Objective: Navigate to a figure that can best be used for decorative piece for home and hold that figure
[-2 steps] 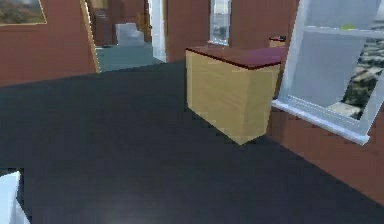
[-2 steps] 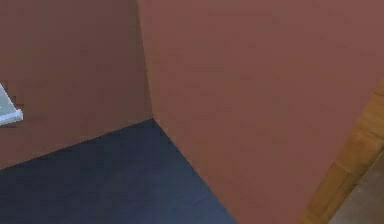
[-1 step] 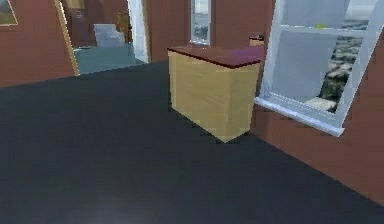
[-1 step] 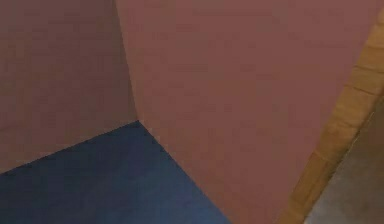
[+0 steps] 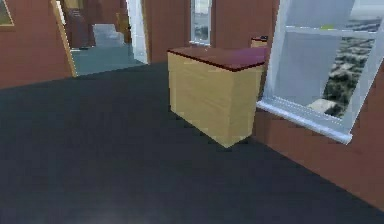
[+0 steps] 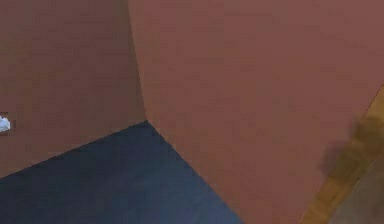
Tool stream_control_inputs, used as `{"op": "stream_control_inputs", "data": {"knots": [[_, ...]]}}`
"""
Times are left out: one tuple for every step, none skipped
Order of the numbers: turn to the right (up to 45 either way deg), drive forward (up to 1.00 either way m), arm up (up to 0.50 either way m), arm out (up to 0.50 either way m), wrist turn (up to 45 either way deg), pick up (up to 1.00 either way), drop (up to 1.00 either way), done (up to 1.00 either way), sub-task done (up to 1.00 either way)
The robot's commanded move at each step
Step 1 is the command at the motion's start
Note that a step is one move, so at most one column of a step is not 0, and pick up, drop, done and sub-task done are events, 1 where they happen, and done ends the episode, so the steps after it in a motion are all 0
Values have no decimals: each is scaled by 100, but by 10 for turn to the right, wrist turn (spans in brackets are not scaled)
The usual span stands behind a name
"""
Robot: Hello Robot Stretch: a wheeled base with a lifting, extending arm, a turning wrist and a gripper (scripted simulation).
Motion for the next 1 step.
{"op": "stream_control_inputs", "data": {"knots": [[-450,0,0,0,0,0,0,0,0]]}}
